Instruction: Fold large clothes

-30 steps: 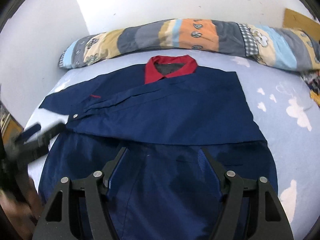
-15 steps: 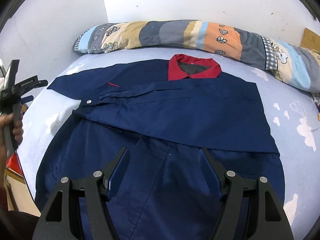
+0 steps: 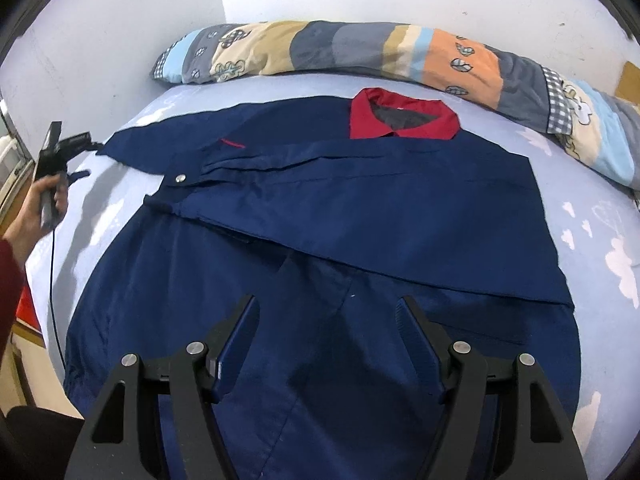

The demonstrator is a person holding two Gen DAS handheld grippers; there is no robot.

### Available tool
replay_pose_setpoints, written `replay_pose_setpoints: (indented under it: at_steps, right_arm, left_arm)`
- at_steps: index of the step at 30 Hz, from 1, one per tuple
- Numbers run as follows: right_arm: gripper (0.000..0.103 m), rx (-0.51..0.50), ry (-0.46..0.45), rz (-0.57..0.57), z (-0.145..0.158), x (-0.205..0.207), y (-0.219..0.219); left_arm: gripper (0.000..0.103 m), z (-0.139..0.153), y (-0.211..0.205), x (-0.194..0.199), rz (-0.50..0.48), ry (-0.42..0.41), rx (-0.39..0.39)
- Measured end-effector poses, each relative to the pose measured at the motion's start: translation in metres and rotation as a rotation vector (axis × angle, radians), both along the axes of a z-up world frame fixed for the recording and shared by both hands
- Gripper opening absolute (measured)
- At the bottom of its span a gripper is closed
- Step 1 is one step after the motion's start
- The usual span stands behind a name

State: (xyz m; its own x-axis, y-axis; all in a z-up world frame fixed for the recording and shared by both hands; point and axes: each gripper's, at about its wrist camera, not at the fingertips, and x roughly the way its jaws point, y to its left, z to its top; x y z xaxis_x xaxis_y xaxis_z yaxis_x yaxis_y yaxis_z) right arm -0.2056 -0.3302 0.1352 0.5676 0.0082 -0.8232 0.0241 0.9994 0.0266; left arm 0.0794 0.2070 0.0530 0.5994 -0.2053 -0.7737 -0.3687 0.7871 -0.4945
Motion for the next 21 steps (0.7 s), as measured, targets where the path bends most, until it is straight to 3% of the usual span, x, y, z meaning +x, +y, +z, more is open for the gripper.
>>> replay_pose_setpoints:
  at_steps: [2, 9, 14, 15, 16, 17, 21]
  right_arm:
    - [0.073, -0.002, 0.01, 0.008, -0.004, 0.002, 0.003]
    - [0.073, -0.005, 0.03, 0.013, -0.014, 0.006, 0.006]
    - [0.073, -0.03, 0.021, 0.015, -0.018, 0.007, 0.009]
    - [0.073, -0.026, 0.02, 0.014, -0.019, 0.007, 0.009]
    - [0.073, -0.022, 0.02, 0.011, -0.02, 0.008, 0.01]
    - [0.073, -0.02, 0.02, 0.009, -0.02, 0.008, 0.01]
    - [0.073, -0.024, 0.009, 0.008, -0.017, 0.007, 0.01]
  left_arm:
    - [0.066, -0.009, 0.013, 0.009, 0.035, -0.017, -0.07]
    - [0.066, -0.022, 0.038, 0.04, 0.094, -0.089, -0.168]
    - [0.066, -0.032, 0.038, 0.062, 0.115, -0.196, -0.249]
    - [0.058, -0.032, 0.038, 0.062, 0.129, -0.215, -0.246]
    - [0.036, -0.031, 0.037, 0.062, 0.131, -0.241, -0.253]
    - [0.004, -0.034, 0.036, 0.065, 0.108, -0.249, -0.299]
    - [0.004, -0.011, 0.027, 0.059, 0.093, -0.266, -0.223]
